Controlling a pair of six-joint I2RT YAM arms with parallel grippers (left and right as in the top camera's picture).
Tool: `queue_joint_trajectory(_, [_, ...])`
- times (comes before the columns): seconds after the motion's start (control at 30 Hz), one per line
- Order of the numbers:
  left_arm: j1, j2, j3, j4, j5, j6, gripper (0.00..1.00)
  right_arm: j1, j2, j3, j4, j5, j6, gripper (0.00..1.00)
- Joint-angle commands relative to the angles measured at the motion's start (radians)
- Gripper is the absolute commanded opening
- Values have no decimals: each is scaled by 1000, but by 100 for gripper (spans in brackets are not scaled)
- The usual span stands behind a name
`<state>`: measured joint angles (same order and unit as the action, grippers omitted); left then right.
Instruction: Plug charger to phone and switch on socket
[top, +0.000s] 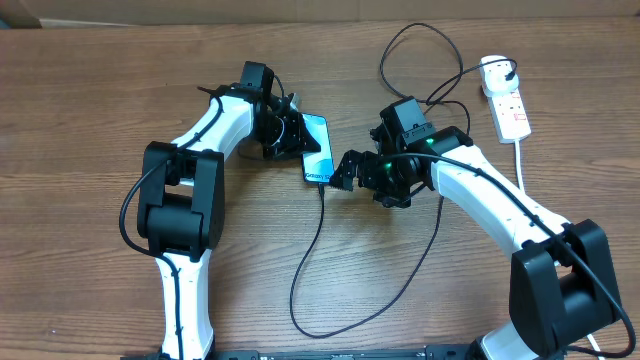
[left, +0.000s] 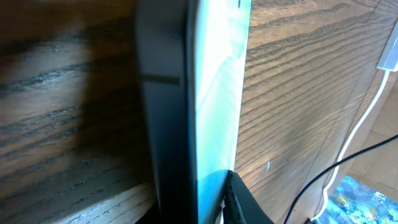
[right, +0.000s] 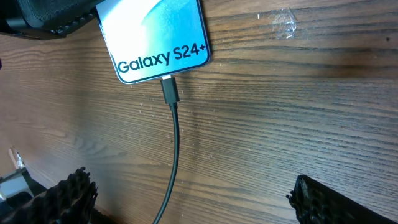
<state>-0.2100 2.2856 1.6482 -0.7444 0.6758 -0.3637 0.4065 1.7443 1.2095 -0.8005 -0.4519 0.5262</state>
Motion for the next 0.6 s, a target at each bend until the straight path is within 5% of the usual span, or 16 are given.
queue_joint_trajectory(0.0, [0, 14, 3, -11, -127, 27, 13, -3, -20, 7, 5, 7, -8, 100])
queue_joint_trajectory(0.27, [0, 14, 3, -10, -157, 27, 23, -3, -20, 7, 3, 7, -8, 100])
queue_joint_trajectory(0.57, [0, 14, 3, -10, -185, 11, 24, -3, -20, 7, 1, 7, -8, 100])
